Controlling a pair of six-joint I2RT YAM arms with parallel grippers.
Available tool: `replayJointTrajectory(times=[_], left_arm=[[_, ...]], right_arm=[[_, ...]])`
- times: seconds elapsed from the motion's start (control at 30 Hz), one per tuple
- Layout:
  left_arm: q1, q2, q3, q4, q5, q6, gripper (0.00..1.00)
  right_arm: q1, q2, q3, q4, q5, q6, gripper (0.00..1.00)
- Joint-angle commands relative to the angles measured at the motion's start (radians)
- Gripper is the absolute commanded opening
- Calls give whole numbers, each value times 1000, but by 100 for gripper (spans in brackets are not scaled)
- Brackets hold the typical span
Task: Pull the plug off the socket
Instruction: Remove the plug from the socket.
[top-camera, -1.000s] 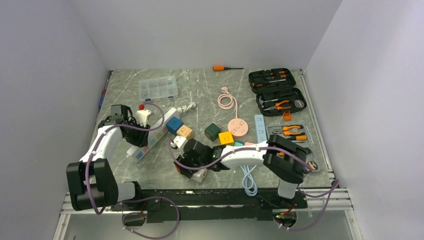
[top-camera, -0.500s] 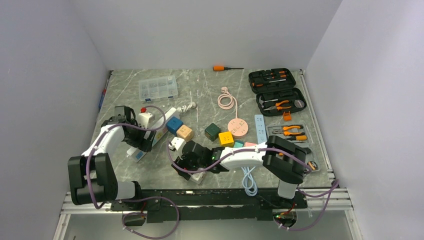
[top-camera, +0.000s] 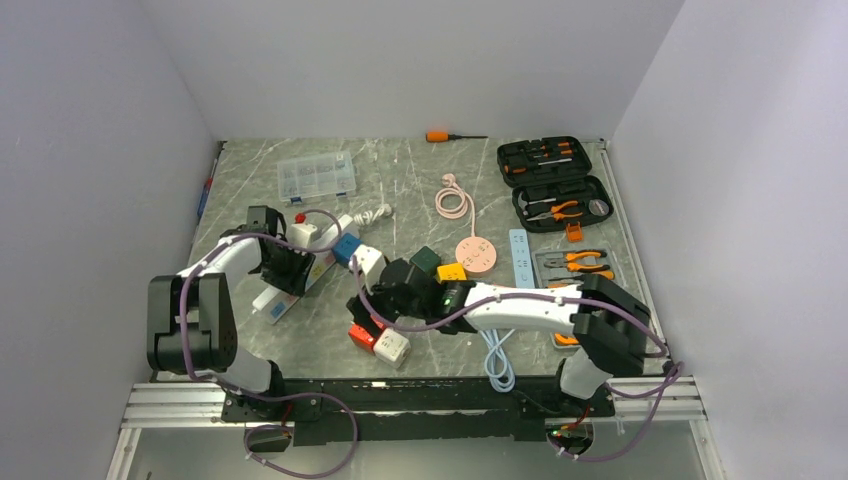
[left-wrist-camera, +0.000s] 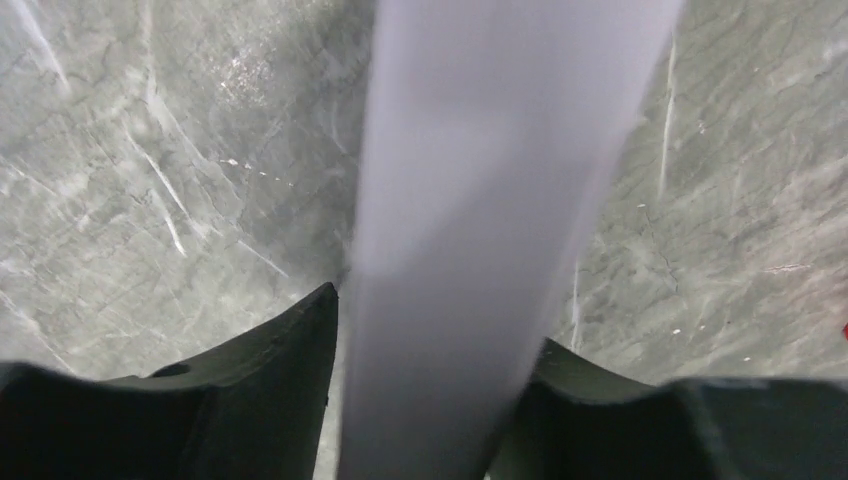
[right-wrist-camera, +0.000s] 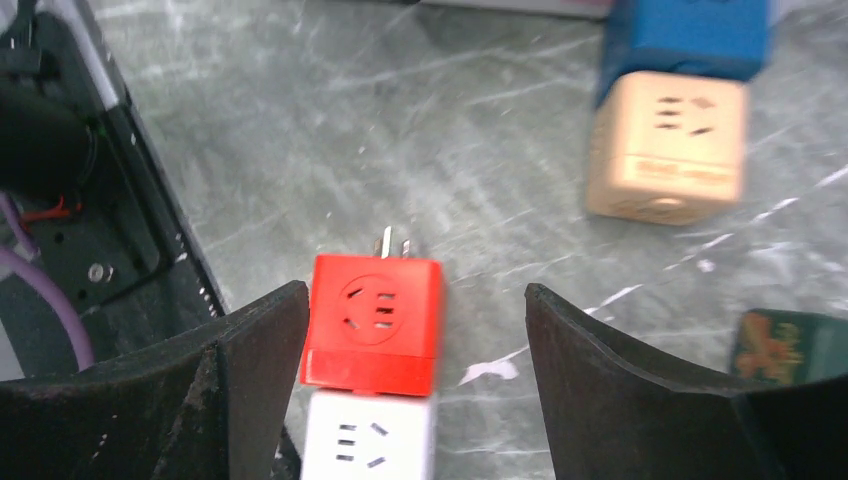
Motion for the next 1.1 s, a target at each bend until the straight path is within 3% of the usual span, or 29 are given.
replayJointTrajectory(times=[0.0, 0.1, 0.23, 0.3, 0.63, 0.9, 1.07], left_arm=[[-8, -2, -14, 56, -51, 3, 48], [-7, -27, -22, 48, -59, 9, 34], [-7, -93, -13, 7, -53, 15, 7], [-7, -125, 4, -27, -34, 18, 0], [-9, -240, 88, -218, 123, 74, 0], [-22, -275, 81, -239, 105, 71, 0], [-33, -287, 87, -255, 114, 68, 0]], right_arm=[[-71, -87, 36, 13, 13, -25, 81], [-137, -122, 20, 22, -11, -8, 83], [-243, -141, -7, 57, -83, 40, 91], [-281, -126, 4, 69, -115, 51, 94], [-292, 60, 194, 61, -186, -5, 97], [-285, 209, 364, 28, -282, -12, 99], [-263, 288, 434, -10, -260, -36, 100]])
